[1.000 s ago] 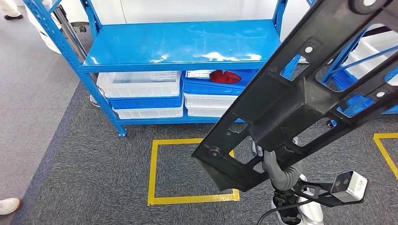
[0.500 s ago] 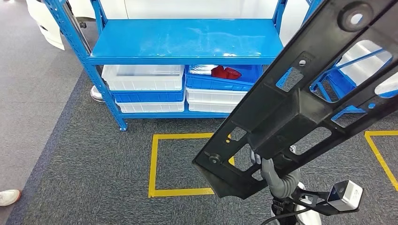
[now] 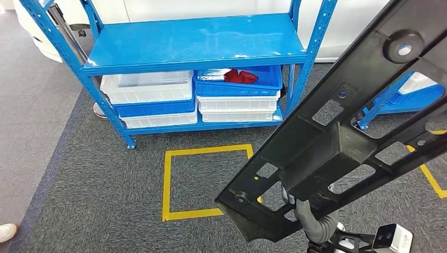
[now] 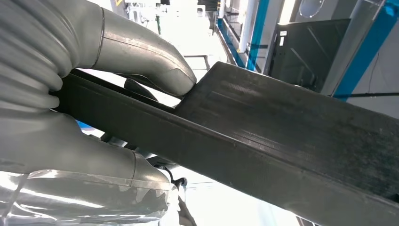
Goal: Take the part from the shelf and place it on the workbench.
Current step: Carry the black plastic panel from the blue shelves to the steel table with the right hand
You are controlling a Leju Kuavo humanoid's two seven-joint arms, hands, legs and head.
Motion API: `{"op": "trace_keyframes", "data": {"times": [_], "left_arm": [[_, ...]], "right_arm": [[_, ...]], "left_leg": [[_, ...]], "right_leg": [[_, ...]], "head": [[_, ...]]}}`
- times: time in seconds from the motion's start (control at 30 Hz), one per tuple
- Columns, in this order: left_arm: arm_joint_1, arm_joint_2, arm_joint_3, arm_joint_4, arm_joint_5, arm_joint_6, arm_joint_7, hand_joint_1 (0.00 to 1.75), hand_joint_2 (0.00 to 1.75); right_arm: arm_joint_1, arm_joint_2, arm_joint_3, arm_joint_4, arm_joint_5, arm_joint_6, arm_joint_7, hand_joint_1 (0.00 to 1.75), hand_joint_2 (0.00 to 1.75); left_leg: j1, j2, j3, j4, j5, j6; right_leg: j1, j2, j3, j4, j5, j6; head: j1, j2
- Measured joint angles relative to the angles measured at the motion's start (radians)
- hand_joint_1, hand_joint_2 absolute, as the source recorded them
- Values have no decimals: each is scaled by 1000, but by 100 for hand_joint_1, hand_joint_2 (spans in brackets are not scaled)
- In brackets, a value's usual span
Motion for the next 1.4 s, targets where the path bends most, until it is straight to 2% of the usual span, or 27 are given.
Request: {"op": "trace_keyframes", "data": {"times": [0.03,0.07,0.1,0.17,0.2,0.27,0.33,0.37,0.43,0.5,0.53,0.57,0.6,0.63,0.7,0.73,0.83,0.9,1.0,1.03,1.07,1.1,1.13,1.2,1.27,1.33,1.4], "left_arm": [[1,0,0,0,-1,1,-2,0,175],[2,1,0,0,-1,1,-4,0,175],[3,1,0,0,-2,3,-6,0,175],[4,4,0,0,-4,5,-7,0,175],[5,6,0,0,-5,5,-8,0,175],[5,9,0,0,-5,5,-9,0,175],[5,10,0,0,-6,7,-10,0,175],[4,10,0,0,-9,8,-8,0,175],[4,11,0,0,-17,12,2,0,175],[6,14,0,0,-26,15,19,0,175],[8,16,0,0,-30,16,27,0,175],[8,18,0,0,-32,16,33,0,175],[8,20,0,0,-33,17,38,0,175],[7,22,0,0,-35,17,40,0,175],[4,26,0,0,-36,16,40,0,175],[2,28,0,0,-37,16,38,0,175],[-2,32,0,0,-38,14,27,0,175],[-3,33,0,0,-40,13,21,0,175],[-3,33,1,0,-39,7,3,0,175],[-3,32,2,0,-38,4,-3,0,175],[-2,31,2,0,-38,2,-8,0,175],[-2,29,3,0,-37,2,-12,0,175],[-2,27,4,0,-37,2,-13,0,175],[-2,25,5,0,-37,2,-15,0,175],[-1,24,6,0,-38,2,-12,0,175],[-2,21,7,0,-40,3,3,0,175],[-2,15,10,0,-41,6,28,0,175]], "right_arm": [[1,2,0,3,0,3,0,171,175],[1,5,0,6,1,6,0,171,175],[1,8,0,8,1,8,0,171,175],[1,13,0,12,1,9,0,171,175],[1,15,0,13,1,10,0,171,175],[1,19,0,15,1,10,0,171,175],[3,20,-1,16,1,11,1,171,175],[4,21,-2,18,1,13,2,171,175],[3,23,-5,21,0,18,5,171,175],[4,26,-9,27,-3,21,7,171,175],[6,28,-11,30,-6,22,7,171,175],[7,30,-13,33,-9,23,7,171,175],[7,32,-16,37,-14,24,7,171,175],[6,33,-19,40,-19,25,7,171,175],[1,37,-23,46,-24,25,7,171,175],[-1,40,-25,49,-25,26,8,171,175],[-4,49,-25,55,-27,26,11,171,175],[-7,54,-26,57,-27,27,16,171,175],[-16,63,-27,61,-29,28,36,171,175],[-18,64,-27,63,-30,28,44,171,175],[-19,65,-27,63,-31,28,51,171,175],[-20,65,-27,64,-32,28,57,171,175],[-21,65,-27,64,-33,27,61,171,175],[-24,65,-27,64,-35,27,65,171,175],[-26,65,-27,64,-35,25,65,171,175],[-26,65,-27,63,-35,24,66,171,175],[-21,65,-27,59,-33,21,66,171,175]], "left_leg": [[0,0,-10,26,-2,0],[0,-2,-1,12,15,2],[0,-6,28,-42,48,6],[-1,-38,101,-189,110,20],[-2,-52,126,-240,125,26],[-6,-62,137,-271,127,32],[-5,-45,138,-282,137,38],[-1,-35,141,-290,144,44],[2,-14,141,-303,155,51],[0,7,135,-301,157,54],[0,18,133,-299,157,54],[-1,28,131,-297,156,53],[-1,37,130,-295,155,51],[-1,45,130,-291,152,48],[-5,57,128,-281,145,38],[-7,62,127,-276,142,33],[-8,74,127,-272,138,16],[-4,51,115,-242,112,4],[0,4,33,-57,11,-6],[1,0,5,2,-9,-6],[1,-1,-7,27,-8,-5],[1,-3,2,9,14,-2],[1,-9,29,-47,51,3],[0,-46,96,-193,114,16],[-1,-73,126,-264,131,24],[-1,-62,128,-273,133,30],[4,-42,132,-286,145,40]], "right_leg": [[0,7,-3,1,2,1],[1,15,-4,2,4,2],[1,24,-5,3,5,3],[3,40,-6,4,8,8],[2,47,-8,5,11,12],[-1,61,-14,4,17,24],[-2,69,-18,2,22,36],[0,59,-24,13,12,41],[0,22,-64,97,-43,49],[-3,-1,-125,231,-108,56],[-5,-5,-143,273,-119,60],[-7,-8,-142,279,-112,62],[-9,-14,-119,242,-88,63],[-10,-25,-80,173,-55,63],[-6,-54,-11,47,-16,52],[-3,-61,4,16,-11,45],[-1,-45,1,6,-9,24],[-4,-31,-1,2,-3,12],[-3,-7,-8,1,3,2],[-2,3,-11,1,5,1],[-1,14,-13,2,5,0],[0,25,-13,4,6,0],[1,36,-12,5,7,1],[1,57,-13,7,9,5],[-1,75,-19,7,14,16],[-2,92,-25,3,22,31],[1,73,-35,19,10,41]], "head": [[0,0],[0,0],[0,0],[0,0],[0,0],[0,0],[0,0],[0,0],[0,0],[0,0],[0,0],[0,0],[0,0],[0,0],[0,0],[0,0],[0,0],[0,0],[0,0],[0,0],[0,0],[0,0],[0,0],[0,0],[0,0],[0,0],[0,0]]}}
